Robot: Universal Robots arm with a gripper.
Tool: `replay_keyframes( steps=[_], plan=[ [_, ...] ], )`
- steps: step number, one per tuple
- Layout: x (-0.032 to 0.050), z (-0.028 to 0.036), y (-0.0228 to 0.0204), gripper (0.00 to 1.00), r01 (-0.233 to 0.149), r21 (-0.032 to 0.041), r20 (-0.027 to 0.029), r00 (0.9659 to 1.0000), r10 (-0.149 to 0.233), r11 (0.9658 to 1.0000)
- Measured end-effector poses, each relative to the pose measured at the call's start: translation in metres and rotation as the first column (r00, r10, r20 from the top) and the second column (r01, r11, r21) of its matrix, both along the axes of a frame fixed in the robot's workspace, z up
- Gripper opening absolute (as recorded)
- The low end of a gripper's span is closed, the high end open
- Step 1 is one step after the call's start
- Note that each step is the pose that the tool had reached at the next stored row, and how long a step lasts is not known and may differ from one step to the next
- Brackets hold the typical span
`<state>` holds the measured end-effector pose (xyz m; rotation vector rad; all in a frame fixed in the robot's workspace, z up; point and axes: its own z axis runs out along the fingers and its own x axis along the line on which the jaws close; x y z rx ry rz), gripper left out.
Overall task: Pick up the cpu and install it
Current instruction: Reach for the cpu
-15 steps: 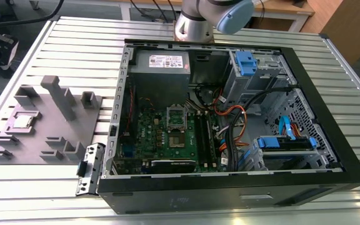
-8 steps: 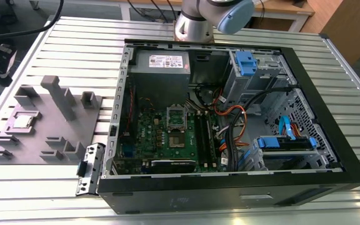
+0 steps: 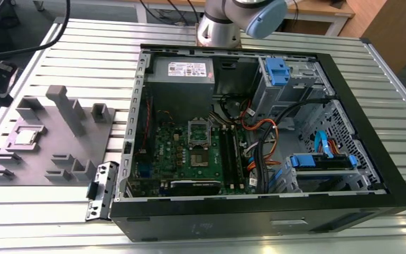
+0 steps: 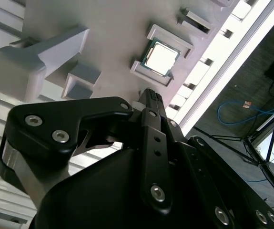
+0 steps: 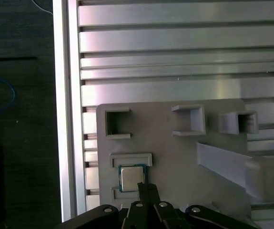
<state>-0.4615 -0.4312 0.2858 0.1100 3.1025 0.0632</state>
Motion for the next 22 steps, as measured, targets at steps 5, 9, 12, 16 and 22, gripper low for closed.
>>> replay_keyframes(
  steps=[5,9,12,16,22],
  plan=[
    [-0.0021,-0.0089,-0.0045,0.11,0.0,-0.0001,-0.0042,1.0,0.0,1.0],
    [-0.0037,-0.0163,-0.009,0.11,0.0,0.0,-0.0066,1.0,0.0,1.0],
    [-0.0043,-0.0218,-0.0123,0.11,0.0,0.0001,-0.0084,1.0,0.0,1.0],
    [-0.0045,-0.0291,-0.0156,0.11,0.0,0.0,-0.0129,0.9999,0.0,1.0],
    [-0.0046,-0.04,-0.0189,0.11,0.0,0.0,-0.0212,0.9998,0.0,1.0]
  ],
)
